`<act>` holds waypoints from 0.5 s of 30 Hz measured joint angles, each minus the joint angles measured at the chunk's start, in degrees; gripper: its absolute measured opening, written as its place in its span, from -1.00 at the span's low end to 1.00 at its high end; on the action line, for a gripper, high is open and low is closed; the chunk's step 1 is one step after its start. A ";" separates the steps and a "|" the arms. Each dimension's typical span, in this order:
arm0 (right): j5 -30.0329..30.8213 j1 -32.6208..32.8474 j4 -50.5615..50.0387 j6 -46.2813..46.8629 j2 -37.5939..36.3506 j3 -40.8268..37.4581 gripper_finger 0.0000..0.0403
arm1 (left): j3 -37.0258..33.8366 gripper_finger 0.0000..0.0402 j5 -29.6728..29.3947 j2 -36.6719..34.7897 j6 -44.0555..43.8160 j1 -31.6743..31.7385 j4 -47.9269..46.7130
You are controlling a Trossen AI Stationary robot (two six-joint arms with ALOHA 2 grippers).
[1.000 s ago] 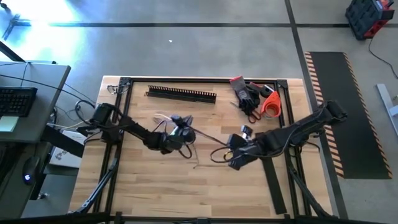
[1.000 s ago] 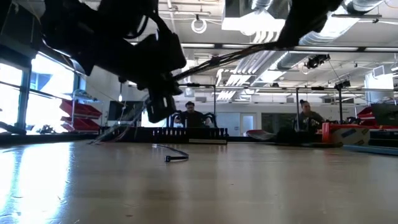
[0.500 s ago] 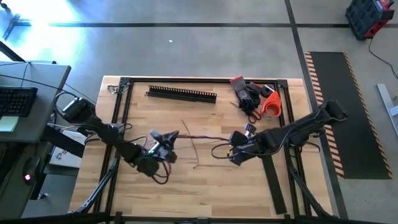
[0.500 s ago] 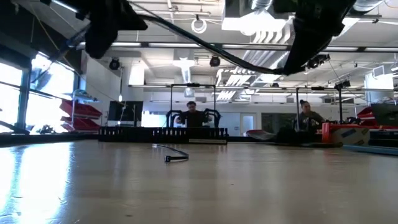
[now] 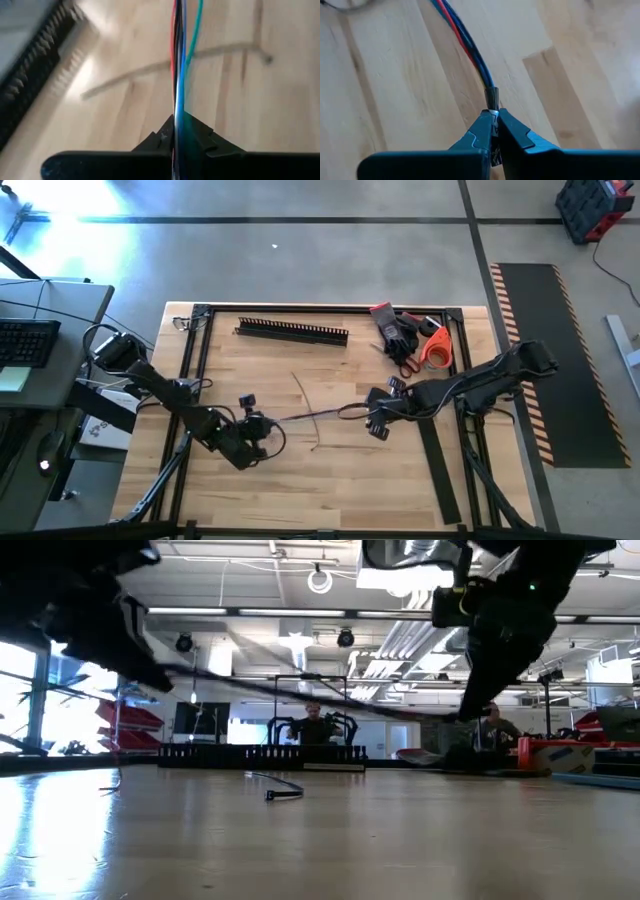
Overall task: Ziptie cables
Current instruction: Wrap the black zip tie around the cables
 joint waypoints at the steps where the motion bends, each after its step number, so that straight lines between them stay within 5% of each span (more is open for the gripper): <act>1: -0.45 -0.41 0.77 -0.03 0.02 -0.62 -1.00 | 0.00 -1.00 1.64 0.01 -0.33 0.46 -1.45; 9: -3.71 -1.88 6.39 0.12 0.00 -6.30 -1.00 | 0.15 -1.00 13.54 1.93 7.52 5.07 -5.09; 15: -4.53 -1.88 6.95 0.70 0.01 -10.26 -1.00 | -0.02 -1.00 16.83 4.56 8.33 6.28 -11.06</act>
